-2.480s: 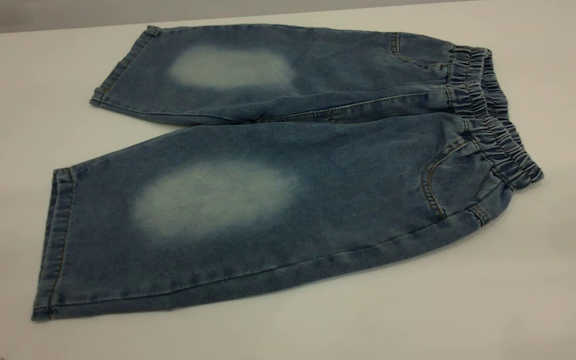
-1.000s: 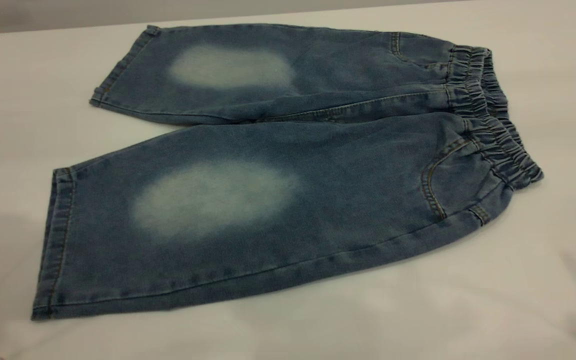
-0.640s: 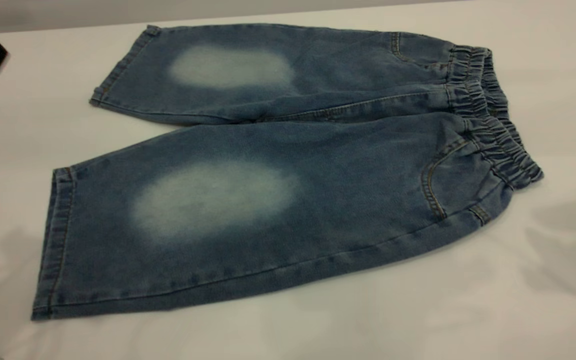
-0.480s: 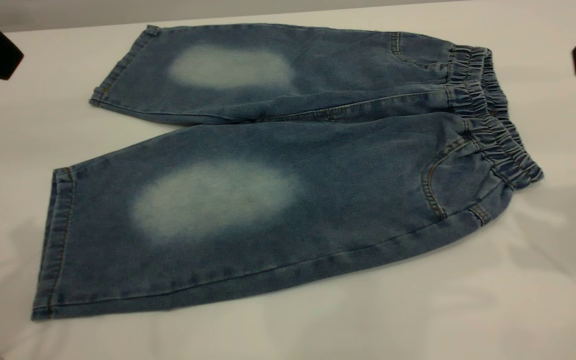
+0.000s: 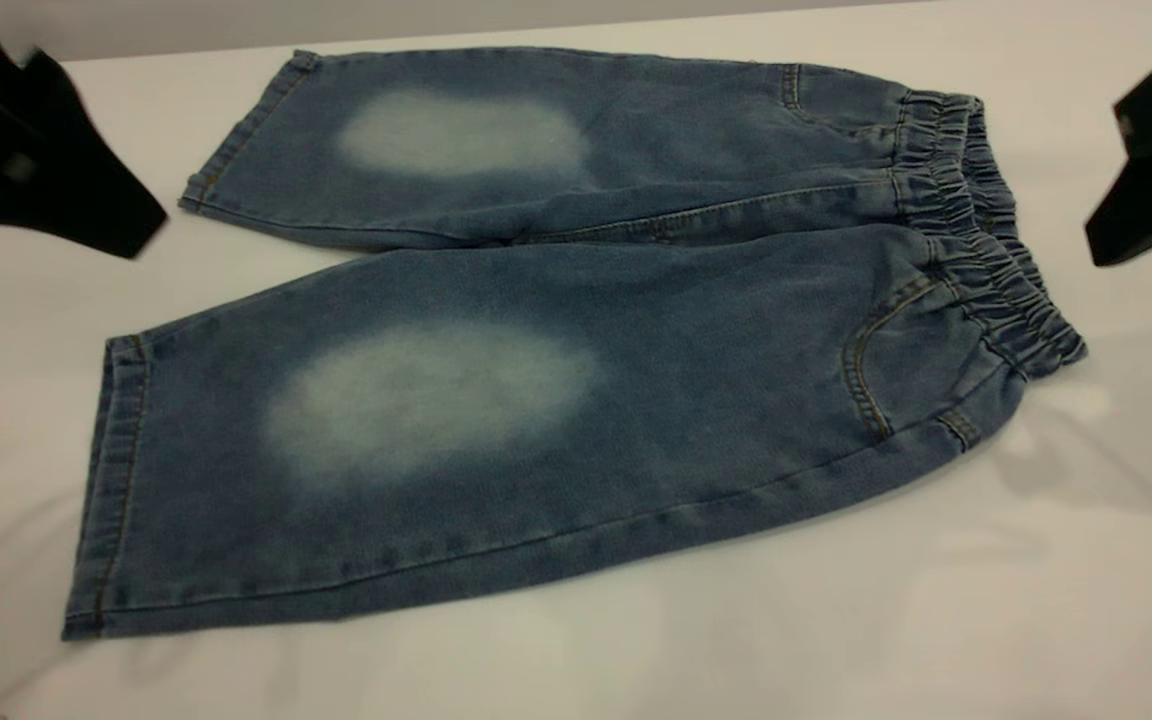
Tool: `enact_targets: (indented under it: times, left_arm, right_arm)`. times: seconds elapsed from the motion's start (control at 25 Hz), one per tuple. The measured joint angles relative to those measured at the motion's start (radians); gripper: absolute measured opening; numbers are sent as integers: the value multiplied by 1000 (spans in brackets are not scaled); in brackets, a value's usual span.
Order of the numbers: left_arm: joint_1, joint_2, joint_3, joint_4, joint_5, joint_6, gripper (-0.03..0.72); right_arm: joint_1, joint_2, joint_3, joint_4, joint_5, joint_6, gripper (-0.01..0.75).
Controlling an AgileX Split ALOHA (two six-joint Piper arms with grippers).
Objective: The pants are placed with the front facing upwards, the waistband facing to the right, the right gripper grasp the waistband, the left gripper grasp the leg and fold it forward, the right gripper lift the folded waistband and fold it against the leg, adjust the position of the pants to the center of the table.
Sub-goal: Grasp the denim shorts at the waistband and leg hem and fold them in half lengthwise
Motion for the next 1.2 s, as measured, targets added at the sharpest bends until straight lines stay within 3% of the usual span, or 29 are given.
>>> enact_targets:
  times: [0.24,0.6,0.76,0.96,1.2]
  left_arm:
    - [-72,29,0,2,-22,54,480]
    - [-74,29,0,3,-61,46,480]
    - [-74,28,0,0,-55,45,480]
    - [-74,28,0,0,-55,45,480]
    - [-74,28,0,-24,-77,45,480]
  right_arm:
    - [0,94,-48,123,11,-107,396]
    - [0,166,-81,482,178,-390,396]
    - [-7,166,-81,635,201,-503,396]
    - [-94,176,-81,668,228,-541,396]
    - [-274,244,-81,667,322,-614,396]
